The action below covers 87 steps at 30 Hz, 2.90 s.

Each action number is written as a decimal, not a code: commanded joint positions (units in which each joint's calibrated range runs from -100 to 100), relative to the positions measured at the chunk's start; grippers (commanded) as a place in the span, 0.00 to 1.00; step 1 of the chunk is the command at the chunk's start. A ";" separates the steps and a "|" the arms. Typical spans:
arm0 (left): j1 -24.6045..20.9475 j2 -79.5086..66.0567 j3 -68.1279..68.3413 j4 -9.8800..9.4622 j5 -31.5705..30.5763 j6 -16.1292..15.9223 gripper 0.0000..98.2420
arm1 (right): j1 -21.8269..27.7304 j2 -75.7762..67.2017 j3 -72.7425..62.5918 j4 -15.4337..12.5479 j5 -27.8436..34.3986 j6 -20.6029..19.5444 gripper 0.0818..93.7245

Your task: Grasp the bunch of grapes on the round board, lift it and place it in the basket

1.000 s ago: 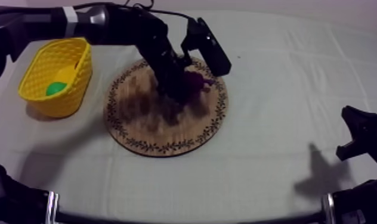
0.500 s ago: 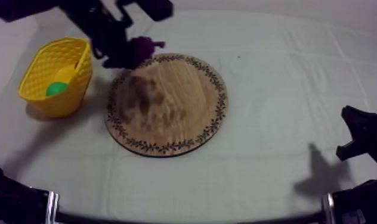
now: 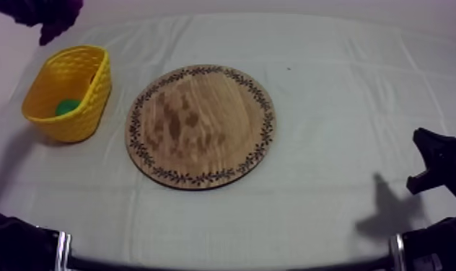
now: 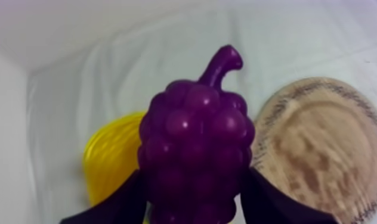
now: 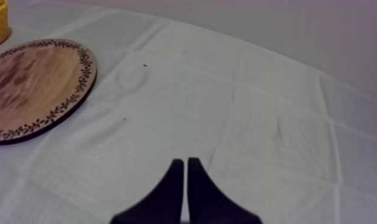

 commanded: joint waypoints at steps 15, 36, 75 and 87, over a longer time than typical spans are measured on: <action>-5.24 5.25 17.19 -3.08 -13.62 2.51 0.37 | 0.02 -0.01 -0.03 0.01 -0.03 -0.02 0.00; -6.57 2.24 17.22 -5.37 -19.01 4.59 0.85 | 0.02 -0.01 -0.03 0.01 -0.03 -0.06 0.00; -5.32 -78.32 78.77 -3.74 -45.29 4.65 0.00 | 0.02 -0.01 -0.03 0.01 -0.03 -0.03 0.00; -6.05 -86.34 81.49 1.64 -41.68 0.70 0.00 | 0.02 -0.01 -0.03 0.01 -0.03 -0.01 0.00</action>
